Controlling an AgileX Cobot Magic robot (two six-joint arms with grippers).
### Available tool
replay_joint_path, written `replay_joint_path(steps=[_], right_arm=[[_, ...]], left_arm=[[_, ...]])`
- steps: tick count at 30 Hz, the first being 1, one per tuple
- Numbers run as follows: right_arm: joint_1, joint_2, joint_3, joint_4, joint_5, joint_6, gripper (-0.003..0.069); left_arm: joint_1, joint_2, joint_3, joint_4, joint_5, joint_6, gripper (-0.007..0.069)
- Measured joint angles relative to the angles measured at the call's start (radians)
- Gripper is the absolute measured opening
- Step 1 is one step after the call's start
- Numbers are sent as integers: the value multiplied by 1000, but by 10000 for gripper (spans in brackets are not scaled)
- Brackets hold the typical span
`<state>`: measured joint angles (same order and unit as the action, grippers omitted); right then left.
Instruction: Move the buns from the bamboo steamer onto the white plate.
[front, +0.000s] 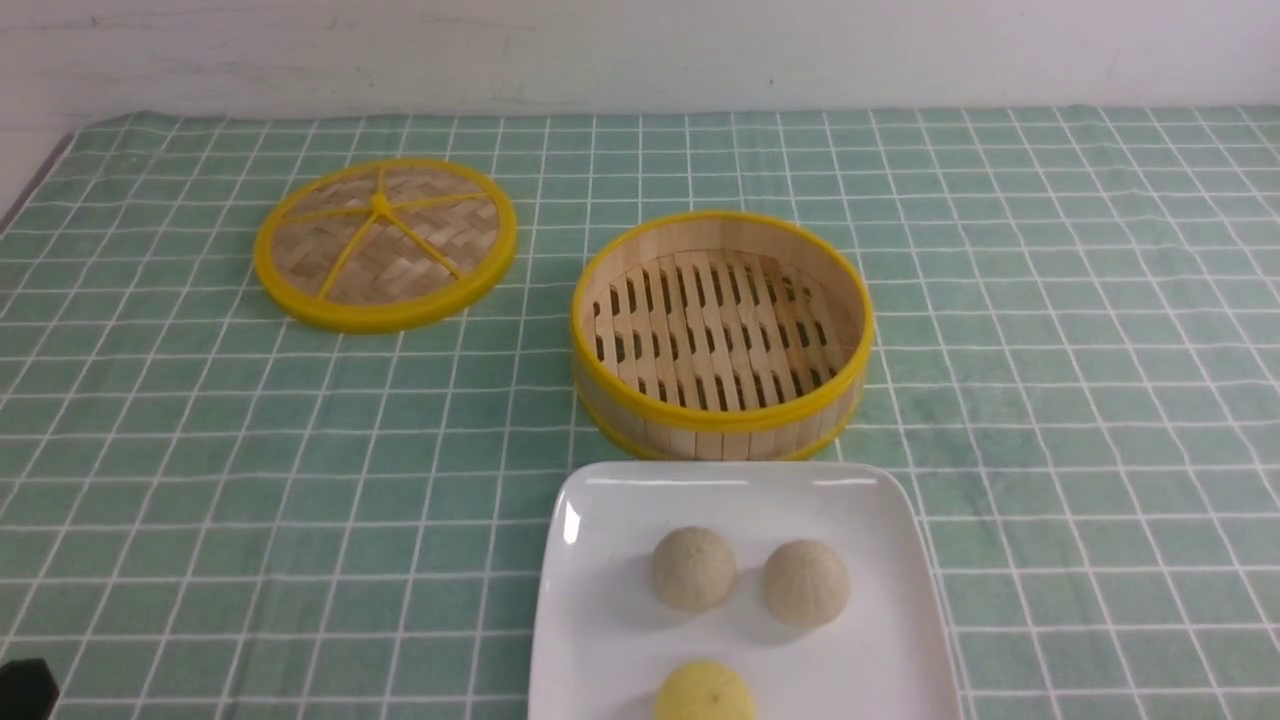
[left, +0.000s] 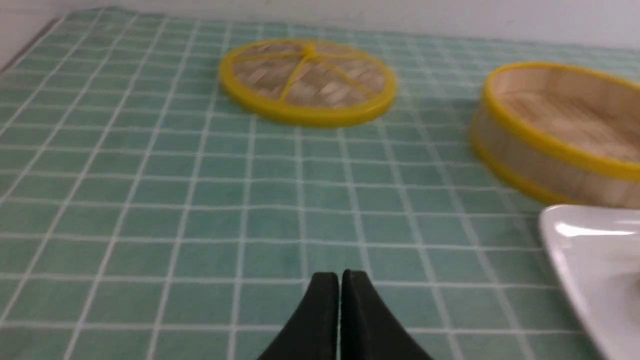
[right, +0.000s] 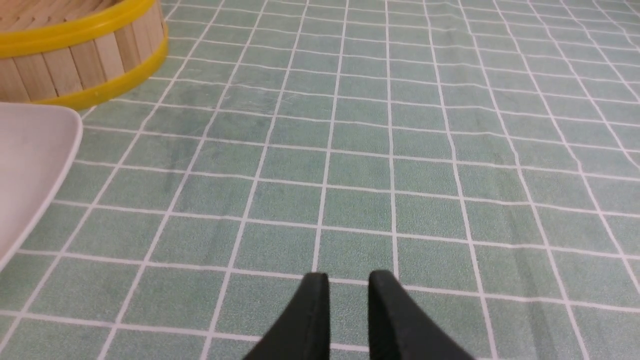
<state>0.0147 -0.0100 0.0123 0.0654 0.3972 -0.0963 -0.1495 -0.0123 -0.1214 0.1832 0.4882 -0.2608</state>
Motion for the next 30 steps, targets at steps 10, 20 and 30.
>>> replay_joint_path(steps=[10, 20, 30], right_arm=[[0, 0, 0, 0, 0, 0, 149], [0, 0, 0, 0, 0, 0, 151], [0, 0, 0, 0, 0, 0, 165]], left_arm=[[254, 0, 145, -54, -120, 36, 45], [125, 0, 145, -53, -116, 37, 55], [107, 0, 145, -53, -116, 38, 63]])
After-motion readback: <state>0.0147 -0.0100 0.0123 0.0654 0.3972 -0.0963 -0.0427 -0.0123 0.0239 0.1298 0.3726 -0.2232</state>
